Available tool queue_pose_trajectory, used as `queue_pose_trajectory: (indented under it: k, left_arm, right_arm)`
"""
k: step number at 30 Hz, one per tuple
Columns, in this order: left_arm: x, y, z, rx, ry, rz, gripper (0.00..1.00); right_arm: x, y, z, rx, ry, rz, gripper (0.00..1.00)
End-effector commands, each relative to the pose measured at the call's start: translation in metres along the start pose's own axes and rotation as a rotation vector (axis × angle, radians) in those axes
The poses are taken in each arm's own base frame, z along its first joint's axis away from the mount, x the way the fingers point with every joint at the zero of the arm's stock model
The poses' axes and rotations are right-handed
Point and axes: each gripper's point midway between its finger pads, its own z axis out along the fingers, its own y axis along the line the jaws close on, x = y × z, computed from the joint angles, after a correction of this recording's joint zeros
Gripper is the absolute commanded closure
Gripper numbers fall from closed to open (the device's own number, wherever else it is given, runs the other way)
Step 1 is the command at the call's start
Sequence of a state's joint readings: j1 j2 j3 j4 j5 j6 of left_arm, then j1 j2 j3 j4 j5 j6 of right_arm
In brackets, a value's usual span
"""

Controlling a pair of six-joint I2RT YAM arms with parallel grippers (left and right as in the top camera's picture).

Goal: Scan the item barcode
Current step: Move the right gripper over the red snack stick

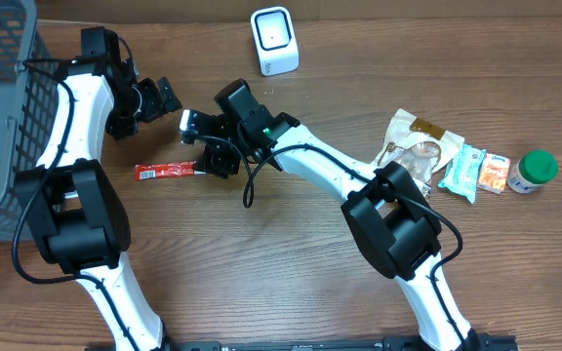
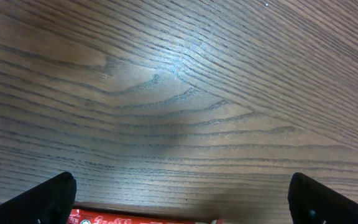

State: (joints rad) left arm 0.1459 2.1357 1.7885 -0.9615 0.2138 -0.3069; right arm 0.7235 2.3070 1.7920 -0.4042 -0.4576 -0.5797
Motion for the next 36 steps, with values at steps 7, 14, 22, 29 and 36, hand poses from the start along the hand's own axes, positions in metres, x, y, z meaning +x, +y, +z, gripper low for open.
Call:
queue_pose_trajectory:
  k: [7,14,22,29,36]
  left_arm:
    - [-0.010,-0.011,-0.021,0.029,-0.052,0.030,0.00]
    - [-0.010,-0.011,-0.021,0.029,-0.052,0.030,0.00]
    - [-0.010,-0.011,-0.021,0.029,-0.052,0.030,0.00]
    - [-0.010,-0.011,-0.021,0.029,-0.052,0.030,0.00]
    - [-0.010,-0.011,-0.021,0.029,-0.052,0.030,0.00]
  right_arm:
    - [0.024,0.018,0.035,-0.054,0.029,-0.004,0.24]
    - [0.037,0.019,0.045,-0.066,0.050,0.018,0.23]
    - [0.046,0.025,0.044,-0.085,0.087,0.041,0.46]
    - [0.057,0.031,0.043,-0.108,0.129,0.065,0.62]
    - [0.063,0.031,0.036,-0.117,0.156,0.089,0.96]
